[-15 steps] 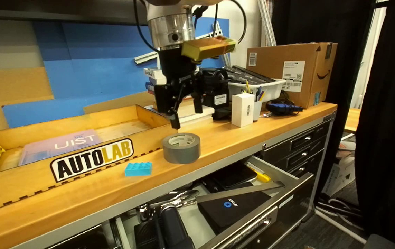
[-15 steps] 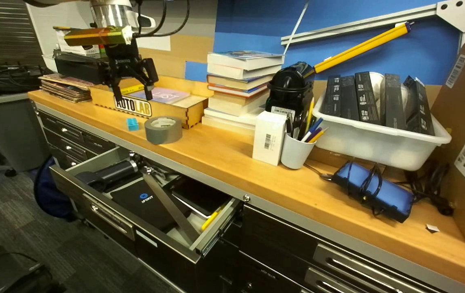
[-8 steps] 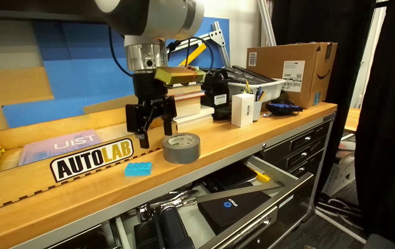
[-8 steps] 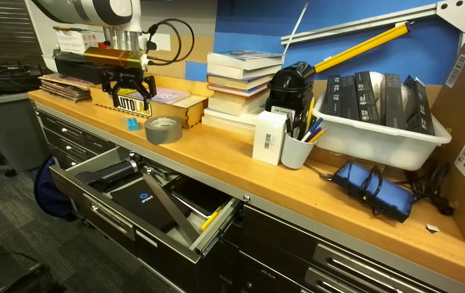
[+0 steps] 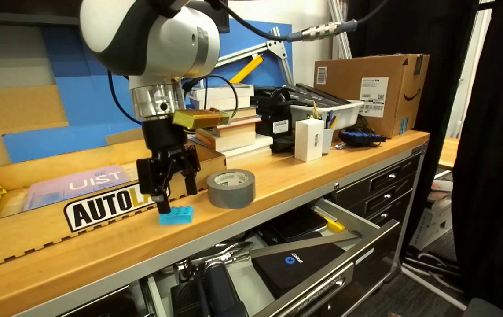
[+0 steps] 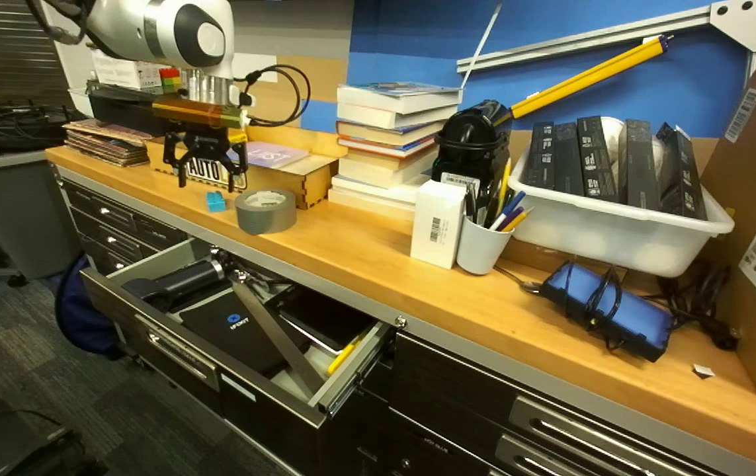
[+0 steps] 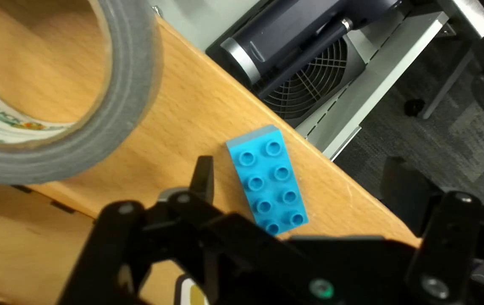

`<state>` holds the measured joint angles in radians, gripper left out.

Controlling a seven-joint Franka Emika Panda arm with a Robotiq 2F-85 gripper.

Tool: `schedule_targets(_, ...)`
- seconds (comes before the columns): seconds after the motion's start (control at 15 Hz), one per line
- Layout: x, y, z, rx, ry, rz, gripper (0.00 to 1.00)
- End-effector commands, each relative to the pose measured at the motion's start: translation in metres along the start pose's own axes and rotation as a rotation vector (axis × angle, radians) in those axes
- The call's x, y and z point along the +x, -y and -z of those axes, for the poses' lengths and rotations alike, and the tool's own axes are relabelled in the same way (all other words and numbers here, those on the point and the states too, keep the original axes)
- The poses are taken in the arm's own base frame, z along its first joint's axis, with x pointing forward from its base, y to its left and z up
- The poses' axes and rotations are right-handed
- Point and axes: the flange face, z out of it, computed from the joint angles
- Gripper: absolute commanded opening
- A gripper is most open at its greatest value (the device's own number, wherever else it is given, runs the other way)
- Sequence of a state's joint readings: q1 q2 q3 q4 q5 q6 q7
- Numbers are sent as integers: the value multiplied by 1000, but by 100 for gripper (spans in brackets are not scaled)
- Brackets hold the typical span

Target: Pick up the blue object from the counter and put it in the drawer and close it

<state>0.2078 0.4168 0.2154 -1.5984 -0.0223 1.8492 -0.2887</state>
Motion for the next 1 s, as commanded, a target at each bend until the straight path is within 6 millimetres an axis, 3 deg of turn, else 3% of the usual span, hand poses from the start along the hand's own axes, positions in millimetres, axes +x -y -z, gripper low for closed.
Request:
schedule_targets(0.0, 22, 2, -3, -38, 20, 31, 100)
schedule_targets(0.4, 35, -17, -23, -99, 29, 2, 100)
schedule_targets(0.47, 35, -17, -24, -96, 35, -4, 75)
schedule_targets(0.6, 35, -19, -25, -99, 35, -4, 66)
schedule_targets(0.93, 22, -23, -11, -124, 40, 42, 27)
